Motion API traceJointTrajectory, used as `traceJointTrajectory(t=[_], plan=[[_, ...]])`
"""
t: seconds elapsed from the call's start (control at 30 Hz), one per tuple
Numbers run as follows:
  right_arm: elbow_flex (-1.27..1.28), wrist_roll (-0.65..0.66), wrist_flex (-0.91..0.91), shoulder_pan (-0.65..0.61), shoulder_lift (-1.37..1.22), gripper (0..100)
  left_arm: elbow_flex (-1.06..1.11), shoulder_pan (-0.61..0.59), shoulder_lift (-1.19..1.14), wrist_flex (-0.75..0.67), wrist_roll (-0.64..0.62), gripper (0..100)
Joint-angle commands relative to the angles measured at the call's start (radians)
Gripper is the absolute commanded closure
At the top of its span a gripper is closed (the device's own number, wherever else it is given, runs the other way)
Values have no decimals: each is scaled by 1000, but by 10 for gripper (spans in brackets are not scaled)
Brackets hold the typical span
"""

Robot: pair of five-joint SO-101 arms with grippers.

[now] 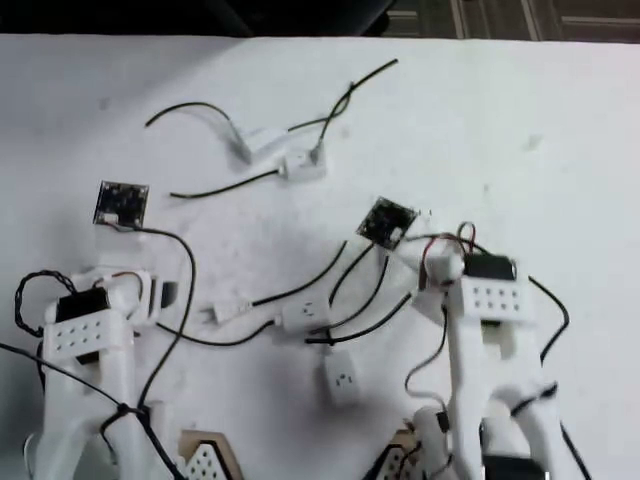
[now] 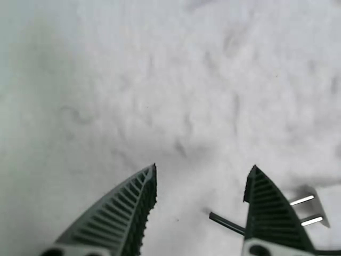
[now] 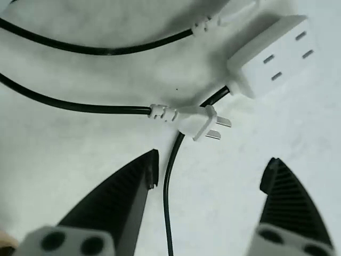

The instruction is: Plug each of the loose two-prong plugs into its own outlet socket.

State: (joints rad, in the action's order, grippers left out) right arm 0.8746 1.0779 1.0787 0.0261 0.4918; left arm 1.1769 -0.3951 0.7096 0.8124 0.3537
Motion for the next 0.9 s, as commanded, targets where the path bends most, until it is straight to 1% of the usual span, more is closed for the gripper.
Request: traceJointTrajectory(t=[0.0,0.23,0.43,0.6,0.67,0.77,0.87], plan=[[-81,34,-1,5,-108,694,-11,-1,28,-21,-5,732],[-187,38,-7,4,-302,694,-11,-1,28,-21,-5,732],[-206,31,-159,-7,-466,697,-11,-1,28,-21,-5,732],[-209,31,-206,-24,-532,702,-11,-1,28,-21,-5,732],[-209,29,-199,-31,-530,743,-11,-1,28,-21,-5,732],[-204,25,-197,-38,-506,845,-11,-1,28,-21,-5,732],[-209,-64,-139,-41,-443,933,-11,-1,28,-21,-5,732]])
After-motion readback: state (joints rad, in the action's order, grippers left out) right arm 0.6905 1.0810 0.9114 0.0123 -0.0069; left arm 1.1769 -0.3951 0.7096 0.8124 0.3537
